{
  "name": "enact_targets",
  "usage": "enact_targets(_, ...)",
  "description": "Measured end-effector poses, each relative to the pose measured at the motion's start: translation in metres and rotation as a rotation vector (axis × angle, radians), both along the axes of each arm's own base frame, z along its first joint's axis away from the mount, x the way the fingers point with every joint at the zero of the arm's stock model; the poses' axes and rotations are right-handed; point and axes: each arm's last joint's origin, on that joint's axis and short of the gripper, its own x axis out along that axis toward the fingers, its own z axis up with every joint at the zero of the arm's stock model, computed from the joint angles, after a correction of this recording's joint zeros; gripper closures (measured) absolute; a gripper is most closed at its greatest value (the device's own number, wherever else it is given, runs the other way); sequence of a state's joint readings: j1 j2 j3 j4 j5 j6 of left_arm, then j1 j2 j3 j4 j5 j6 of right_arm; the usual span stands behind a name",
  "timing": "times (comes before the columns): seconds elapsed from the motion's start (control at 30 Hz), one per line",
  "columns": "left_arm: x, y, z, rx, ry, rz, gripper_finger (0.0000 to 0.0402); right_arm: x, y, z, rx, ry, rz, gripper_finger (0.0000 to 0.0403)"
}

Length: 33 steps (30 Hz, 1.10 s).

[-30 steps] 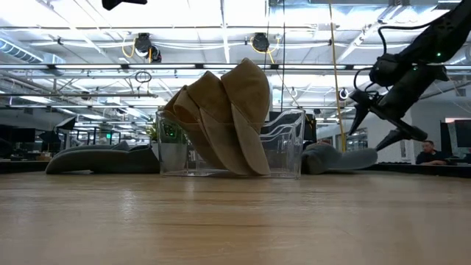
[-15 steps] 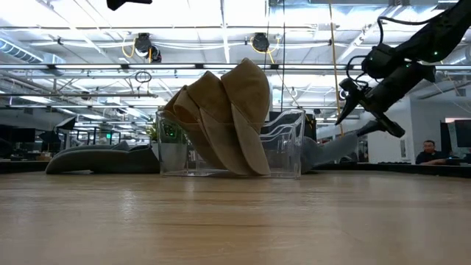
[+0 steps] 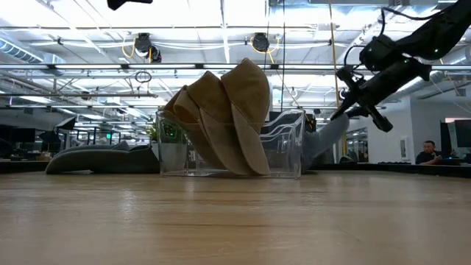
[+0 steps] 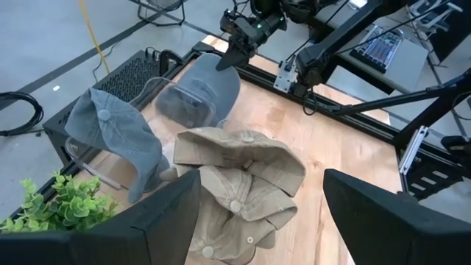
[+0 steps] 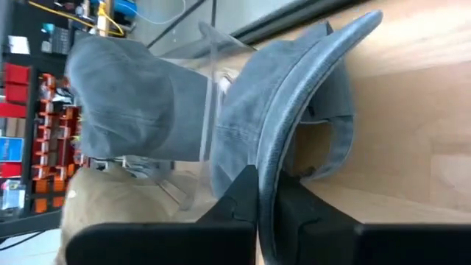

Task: Pick & Place hat
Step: Put the right gray cap into the top transparent bin

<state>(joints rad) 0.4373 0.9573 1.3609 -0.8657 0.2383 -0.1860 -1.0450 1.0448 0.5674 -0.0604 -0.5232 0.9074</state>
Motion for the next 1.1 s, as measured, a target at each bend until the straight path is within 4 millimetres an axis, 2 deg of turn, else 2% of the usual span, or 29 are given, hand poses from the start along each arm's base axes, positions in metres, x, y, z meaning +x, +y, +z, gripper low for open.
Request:
enact_targets(0.3,0.000,0.000,0.001,0.003,-0.007,0.003,0.0105,-0.019,0.026,0.029,-0.129,-0.029,-0.021,0.0401)
enact_targets(0.53,0.000,0.000,0.001,0.004,-0.011,0.004,0.0105,-0.037,0.052,0.041,-0.192,-0.005,-0.031,0.0402)
enact_targets(0.8,0.000,0.000,0.001,-0.004,-0.012,0.008,0.0105,-0.048,0.068,0.057,-0.332,-0.039,-0.112,0.0402)
enact_targets(1.1,0.000,0.000,0.001,-0.018,-0.015,0.015,0.0105,-0.055,0.073,0.095,-0.678,-0.147,-0.250,0.0402)
